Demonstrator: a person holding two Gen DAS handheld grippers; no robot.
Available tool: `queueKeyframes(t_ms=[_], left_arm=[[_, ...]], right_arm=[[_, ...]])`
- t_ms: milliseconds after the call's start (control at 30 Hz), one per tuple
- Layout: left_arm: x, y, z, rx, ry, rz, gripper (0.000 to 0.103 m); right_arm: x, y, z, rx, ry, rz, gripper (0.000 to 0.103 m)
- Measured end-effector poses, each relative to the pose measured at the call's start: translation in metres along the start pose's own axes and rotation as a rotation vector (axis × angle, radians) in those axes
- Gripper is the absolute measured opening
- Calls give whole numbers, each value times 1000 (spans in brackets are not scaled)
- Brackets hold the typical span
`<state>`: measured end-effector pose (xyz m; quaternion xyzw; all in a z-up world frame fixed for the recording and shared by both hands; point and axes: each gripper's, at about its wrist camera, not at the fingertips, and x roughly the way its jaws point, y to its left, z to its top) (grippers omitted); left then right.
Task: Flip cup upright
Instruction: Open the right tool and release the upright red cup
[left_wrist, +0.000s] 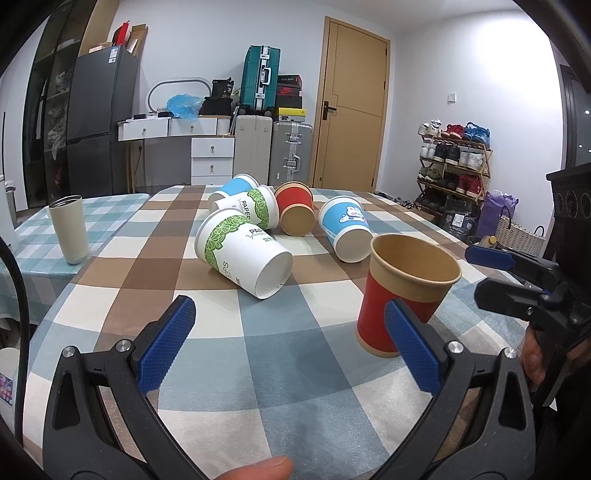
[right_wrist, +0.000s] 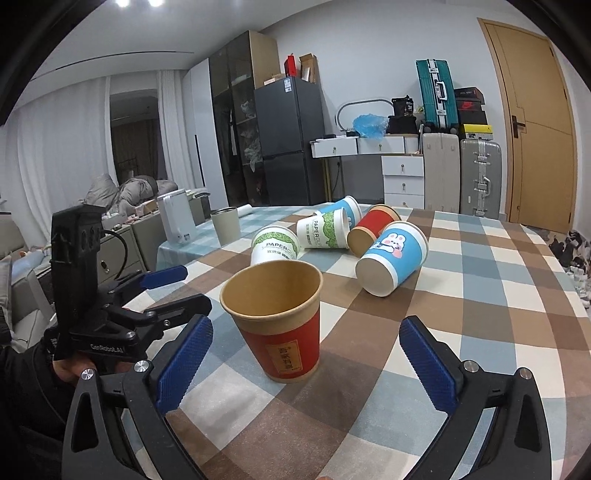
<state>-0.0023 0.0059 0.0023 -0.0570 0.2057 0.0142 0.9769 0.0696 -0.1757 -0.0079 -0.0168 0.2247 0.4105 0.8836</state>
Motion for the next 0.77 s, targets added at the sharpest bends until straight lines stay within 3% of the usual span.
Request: queueKeyframes(t_ms=[767], left_arm=[[0, -1, 0, 2, 0, 3, 102]], right_arm=[[-6, 0, -2, 4, -34, -11, 103]])
